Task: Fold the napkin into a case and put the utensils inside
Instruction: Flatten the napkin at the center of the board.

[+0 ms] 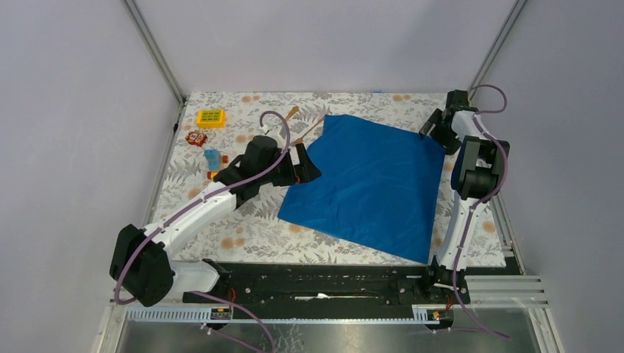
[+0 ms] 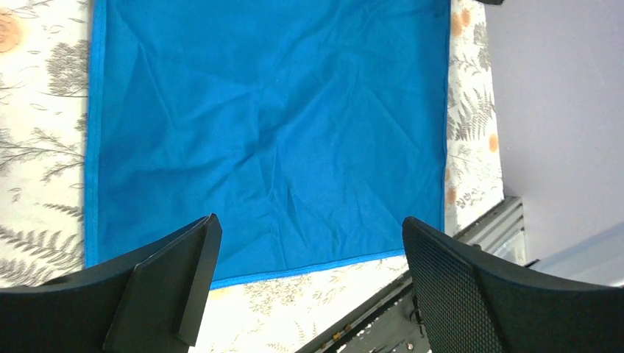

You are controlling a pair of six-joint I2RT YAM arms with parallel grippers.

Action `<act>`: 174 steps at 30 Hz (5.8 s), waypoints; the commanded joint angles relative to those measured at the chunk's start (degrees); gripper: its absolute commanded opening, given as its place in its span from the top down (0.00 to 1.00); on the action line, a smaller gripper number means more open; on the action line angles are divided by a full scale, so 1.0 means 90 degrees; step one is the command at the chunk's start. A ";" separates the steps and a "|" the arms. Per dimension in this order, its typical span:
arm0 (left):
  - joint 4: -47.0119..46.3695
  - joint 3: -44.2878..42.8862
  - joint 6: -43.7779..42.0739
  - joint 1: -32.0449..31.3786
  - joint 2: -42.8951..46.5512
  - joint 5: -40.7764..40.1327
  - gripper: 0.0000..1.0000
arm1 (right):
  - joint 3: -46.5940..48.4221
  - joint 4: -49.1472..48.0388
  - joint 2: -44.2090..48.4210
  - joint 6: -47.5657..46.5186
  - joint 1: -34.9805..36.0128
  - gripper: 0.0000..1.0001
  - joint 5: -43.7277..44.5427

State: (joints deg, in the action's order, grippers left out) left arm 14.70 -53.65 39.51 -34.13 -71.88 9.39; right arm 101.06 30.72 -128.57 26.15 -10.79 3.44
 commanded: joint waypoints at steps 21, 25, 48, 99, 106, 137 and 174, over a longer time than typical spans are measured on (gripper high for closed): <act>-0.1855 0.1012 0.1071 -0.0582 -0.2732 0.0551 0.01 | -0.2294 0.0239 0.2688 0.0019 0.1722 0.00 -0.1414; -0.2214 0.1563 0.1606 -0.0968 -0.2716 0.0834 0.01 | -0.2487 0.0215 0.2766 0.0133 0.1806 0.00 -0.1452; -0.0778 0.0334 0.0469 -0.0398 -0.0636 0.1418 0.01 | -0.5475 0.0128 0.3991 0.1030 -0.0325 0.00 0.0627; -0.0846 0.1241 0.0754 0.0491 0.0788 0.0913 0.01 | 0.3949 -0.1884 -0.3326 0.1572 0.4076 0.36 -0.1599; -0.0666 0.1186 0.0552 0.0491 0.0842 0.0971 0.01 | 0.4210 -0.1686 -0.2779 0.1301 0.4076 0.28 -0.1805; -0.0996 0.1448 -0.0184 0.0389 0.0441 0.2391 0.01 | -0.5371 0.0193 0.5232 -0.0109 -0.0618 0.28 -0.0351; -0.2959 -0.4827 0.2267 0.0694 -0.7335 0.0104 0.01 | -0.1171 -0.2180 0.0059 0.0973 -0.0579 0.21 -0.2327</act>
State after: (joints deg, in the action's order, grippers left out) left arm -7.97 -94.94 55.83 -29.76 -133.36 9.54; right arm 88.16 11.88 -123.98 34.44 -16.19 -17.78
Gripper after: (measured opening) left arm 0.987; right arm 0.795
